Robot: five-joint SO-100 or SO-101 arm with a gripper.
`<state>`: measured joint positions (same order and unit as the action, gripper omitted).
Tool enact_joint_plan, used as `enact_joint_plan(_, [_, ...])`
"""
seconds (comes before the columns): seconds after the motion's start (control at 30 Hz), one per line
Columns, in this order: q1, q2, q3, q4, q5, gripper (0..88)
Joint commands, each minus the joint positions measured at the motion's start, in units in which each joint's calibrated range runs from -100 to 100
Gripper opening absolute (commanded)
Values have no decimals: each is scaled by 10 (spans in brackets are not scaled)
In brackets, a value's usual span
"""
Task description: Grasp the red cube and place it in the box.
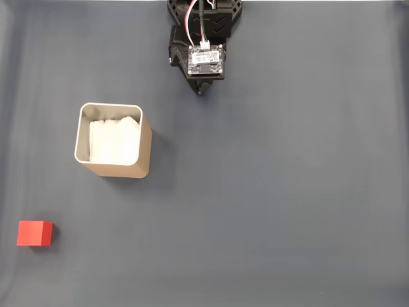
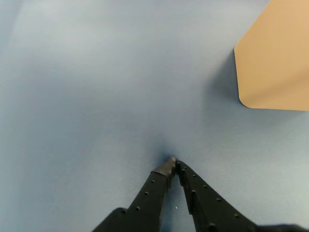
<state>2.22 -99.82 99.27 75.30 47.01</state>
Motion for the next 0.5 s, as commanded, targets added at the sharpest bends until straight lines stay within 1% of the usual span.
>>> enact_joint_plan(0.0, [7, -2, 6, 8, -1, 1])
enact_joint_plan(0.47, [7, -2, 6, 5, 2, 1])
